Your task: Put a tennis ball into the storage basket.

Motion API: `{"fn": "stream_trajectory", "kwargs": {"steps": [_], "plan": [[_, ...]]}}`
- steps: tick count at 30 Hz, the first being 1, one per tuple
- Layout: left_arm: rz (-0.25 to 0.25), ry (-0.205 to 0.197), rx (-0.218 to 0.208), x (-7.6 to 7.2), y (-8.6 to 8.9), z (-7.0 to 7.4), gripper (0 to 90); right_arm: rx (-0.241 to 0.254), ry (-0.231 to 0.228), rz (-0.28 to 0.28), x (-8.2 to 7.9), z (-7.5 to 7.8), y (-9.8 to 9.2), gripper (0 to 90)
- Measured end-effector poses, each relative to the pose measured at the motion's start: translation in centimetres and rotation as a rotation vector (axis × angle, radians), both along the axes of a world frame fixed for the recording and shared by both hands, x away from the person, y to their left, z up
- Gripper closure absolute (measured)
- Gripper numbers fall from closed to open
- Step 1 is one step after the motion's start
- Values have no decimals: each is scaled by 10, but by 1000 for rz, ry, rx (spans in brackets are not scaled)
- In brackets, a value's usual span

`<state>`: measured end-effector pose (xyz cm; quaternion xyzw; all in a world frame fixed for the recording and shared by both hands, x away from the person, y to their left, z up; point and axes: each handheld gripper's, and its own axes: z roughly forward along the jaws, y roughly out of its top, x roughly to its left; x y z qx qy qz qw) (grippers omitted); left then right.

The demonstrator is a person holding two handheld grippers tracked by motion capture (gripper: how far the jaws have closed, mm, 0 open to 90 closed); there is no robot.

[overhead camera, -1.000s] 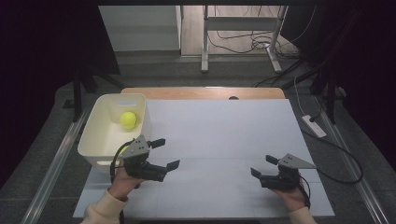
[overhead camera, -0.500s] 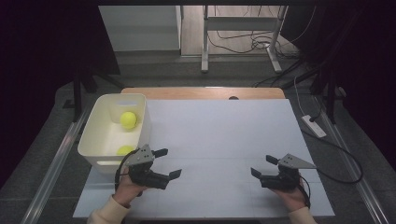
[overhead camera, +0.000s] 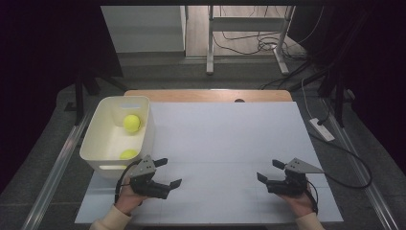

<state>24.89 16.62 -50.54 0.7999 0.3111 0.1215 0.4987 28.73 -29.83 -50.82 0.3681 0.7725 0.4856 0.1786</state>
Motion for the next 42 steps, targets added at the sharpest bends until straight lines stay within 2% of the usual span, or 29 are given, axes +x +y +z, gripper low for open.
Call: {"fn": "stream_trajectory", "kwargs": {"steps": [14,21,25,29,36,42], "plan": [[40,15,-10,-6,10,-15,85,1,3,5,0,-1,1,153],[46,21,-4,-10,12,-20,86,0,7,25,-1,-2,2,152],[46,17,1,-12,12,-22,85,11,6,44,-2,-1,4,152],[45,16,1,-12,13,-23,84,38,11,88,-4,-1,7,151],[45,16,1,-13,12,-24,85,29,19,119,-5,-2,9,150],[47,16,0,-13,12,-24,84,26,18,120,-6,-2,9,150]]}}
